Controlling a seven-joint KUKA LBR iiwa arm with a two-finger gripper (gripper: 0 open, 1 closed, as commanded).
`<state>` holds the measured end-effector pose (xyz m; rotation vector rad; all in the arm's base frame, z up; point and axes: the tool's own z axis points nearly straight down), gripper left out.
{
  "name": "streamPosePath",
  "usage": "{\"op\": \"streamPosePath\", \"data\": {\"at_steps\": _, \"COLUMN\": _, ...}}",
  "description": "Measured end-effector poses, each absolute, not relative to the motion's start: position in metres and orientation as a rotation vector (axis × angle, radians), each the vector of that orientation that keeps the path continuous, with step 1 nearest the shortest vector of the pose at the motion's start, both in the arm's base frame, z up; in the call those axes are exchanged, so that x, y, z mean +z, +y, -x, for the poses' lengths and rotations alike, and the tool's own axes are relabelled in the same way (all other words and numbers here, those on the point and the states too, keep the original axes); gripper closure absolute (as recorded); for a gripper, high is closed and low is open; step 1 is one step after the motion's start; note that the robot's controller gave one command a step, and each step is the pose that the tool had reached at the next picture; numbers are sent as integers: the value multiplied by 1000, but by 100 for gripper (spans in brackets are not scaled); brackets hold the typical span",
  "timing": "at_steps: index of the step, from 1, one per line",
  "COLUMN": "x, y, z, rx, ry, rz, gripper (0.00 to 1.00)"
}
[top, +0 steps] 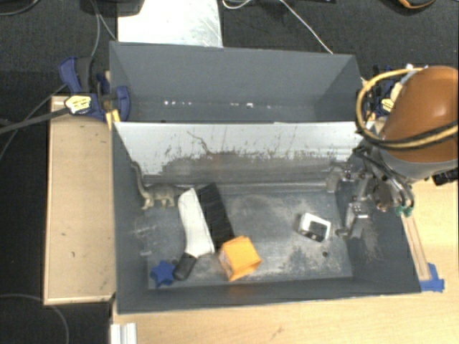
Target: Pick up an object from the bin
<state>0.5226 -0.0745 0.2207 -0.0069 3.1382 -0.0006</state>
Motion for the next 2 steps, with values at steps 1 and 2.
{"op": "streamPosePath", "data": {"at_steps": 1, "x": 221, "y": -75, "z": -523, "rx": -1, "ry": 3138, "rz": 9, "gripper": 0}}
{"op": "streamPosePath", "data": {"at_steps": 2, "x": 142, "y": -63, "z": -524, "rx": -2, "ry": 3126, "rz": 198, "gripper": 0}}
